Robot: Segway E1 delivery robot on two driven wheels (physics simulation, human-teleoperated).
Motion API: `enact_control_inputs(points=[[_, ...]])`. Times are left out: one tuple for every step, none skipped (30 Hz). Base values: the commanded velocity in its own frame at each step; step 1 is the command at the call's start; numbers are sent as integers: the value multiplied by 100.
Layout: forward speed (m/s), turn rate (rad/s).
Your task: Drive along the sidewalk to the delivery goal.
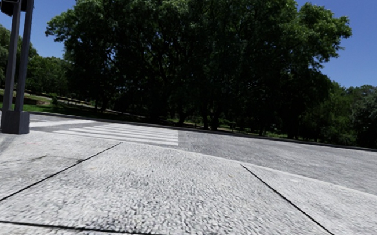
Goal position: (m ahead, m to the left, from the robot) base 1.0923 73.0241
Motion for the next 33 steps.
enact_control_inputs(points=[[178, 57], [178, 57], [177, 57], [177, 57], [177, 57], [177, 57], [177, 57], [177, 57], [177, 57], [177, 57], [177, 57], [177, 57], [177, 55], [177, 53], [180, 52], [180, 52], [186, 52], [200, 52], [200, 52], [200, 52], [200, 52], [200, 52], [200, 52], [200, 54], [200, 54], [200, 55], [200, 55], [200, 56], [200, 58], [200, 58], [199, 60], [194, 64], [190, 66]])
